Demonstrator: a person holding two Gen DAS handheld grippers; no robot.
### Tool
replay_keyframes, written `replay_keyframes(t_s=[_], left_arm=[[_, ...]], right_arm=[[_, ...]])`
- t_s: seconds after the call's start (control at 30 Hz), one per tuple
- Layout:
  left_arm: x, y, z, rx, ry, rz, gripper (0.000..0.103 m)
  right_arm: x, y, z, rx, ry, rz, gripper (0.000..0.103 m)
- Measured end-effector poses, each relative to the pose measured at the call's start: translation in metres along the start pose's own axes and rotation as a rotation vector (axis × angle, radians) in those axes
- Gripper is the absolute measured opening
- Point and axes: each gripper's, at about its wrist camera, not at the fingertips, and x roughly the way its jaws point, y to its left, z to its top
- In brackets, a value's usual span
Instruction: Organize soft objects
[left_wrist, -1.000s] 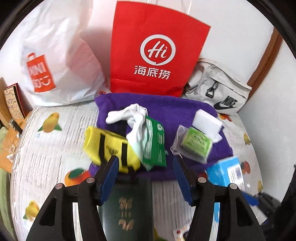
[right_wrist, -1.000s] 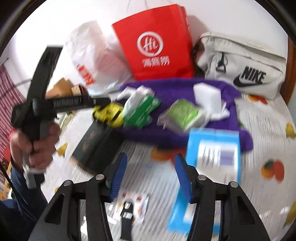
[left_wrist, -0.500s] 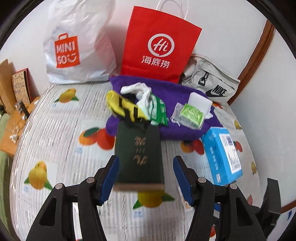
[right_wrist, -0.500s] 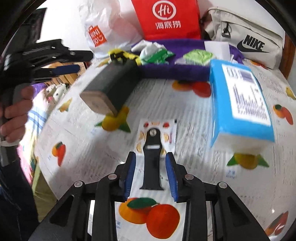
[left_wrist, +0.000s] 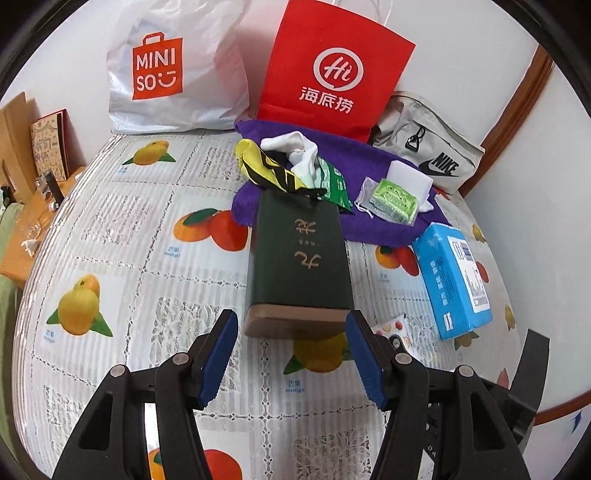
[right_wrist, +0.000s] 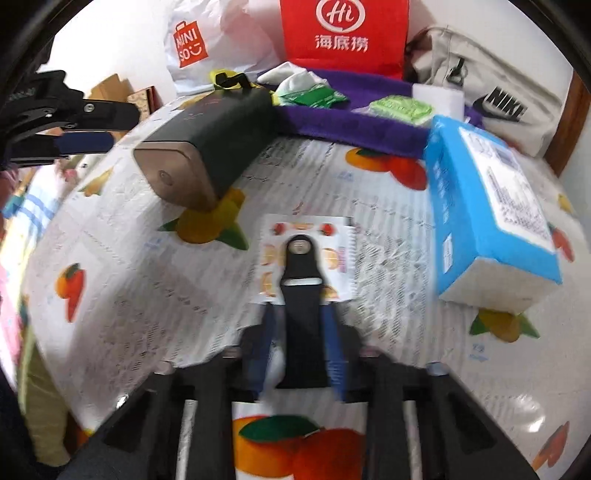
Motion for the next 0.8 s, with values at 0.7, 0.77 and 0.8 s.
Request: replay_keyframes(t_s=[0.7, 0.77, 0.8], left_arm=[[0.030, -0.050, -0.056, 0.068, 0.085, -0.040, 0.059], [0.039, -0.060, -0.061, 0.079, 0.103, -0.048, 0.059], [0.044, -0.065, -0.063, 0.085, 0.112, -0.052, 0.060]], right_arm=[[-0.062, -0.056, -0.031, 0.105, -0.107, 0.038, 0.020], [-0.066, -0.065, -0.037, 0.113, -0.114, 0.035, 0.020], [-0.067, -0.070, -0.040, 0.123, -0.117, 0.031, 0.020]])
